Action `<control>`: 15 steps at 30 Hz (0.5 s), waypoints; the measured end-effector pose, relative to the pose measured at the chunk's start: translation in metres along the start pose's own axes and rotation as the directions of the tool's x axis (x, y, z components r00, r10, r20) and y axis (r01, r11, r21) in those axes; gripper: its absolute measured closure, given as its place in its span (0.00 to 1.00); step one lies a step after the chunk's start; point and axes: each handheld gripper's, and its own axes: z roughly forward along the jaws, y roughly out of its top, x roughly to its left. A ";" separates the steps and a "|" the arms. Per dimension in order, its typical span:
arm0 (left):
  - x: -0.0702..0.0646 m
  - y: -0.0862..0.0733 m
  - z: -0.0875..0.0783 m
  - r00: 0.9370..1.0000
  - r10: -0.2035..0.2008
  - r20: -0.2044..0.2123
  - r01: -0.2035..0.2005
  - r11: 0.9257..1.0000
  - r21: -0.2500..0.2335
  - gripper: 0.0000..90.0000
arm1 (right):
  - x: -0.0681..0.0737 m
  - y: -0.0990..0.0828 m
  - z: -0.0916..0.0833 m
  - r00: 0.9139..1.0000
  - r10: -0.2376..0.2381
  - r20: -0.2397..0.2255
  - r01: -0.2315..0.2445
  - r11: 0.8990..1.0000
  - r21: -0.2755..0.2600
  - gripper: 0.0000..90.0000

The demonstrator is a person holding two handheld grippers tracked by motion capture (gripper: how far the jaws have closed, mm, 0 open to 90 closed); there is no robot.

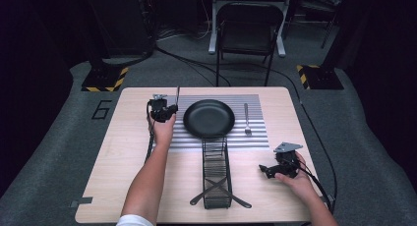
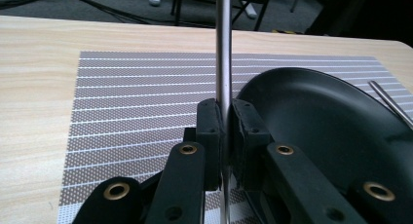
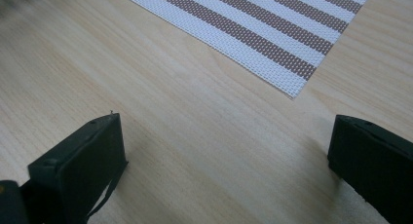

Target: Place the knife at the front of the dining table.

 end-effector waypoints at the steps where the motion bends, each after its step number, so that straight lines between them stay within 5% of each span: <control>1: 0.001 0.001 0.002 1.000 -0.002 -0.009 0.002 1.000 0.000 0.92 | 0.000 0.000 0.000 1.000 -0.001 0.000 0.001 1.000 0.000 0.00; 15: 0.015 -0.014 0.033 0.990 -0.109 -0.090 0.112 0.993 0.030 0.92 | 0.000 0.000 0.000 1.000 0.000 -0.001 0.000 1.000 0.000 0.00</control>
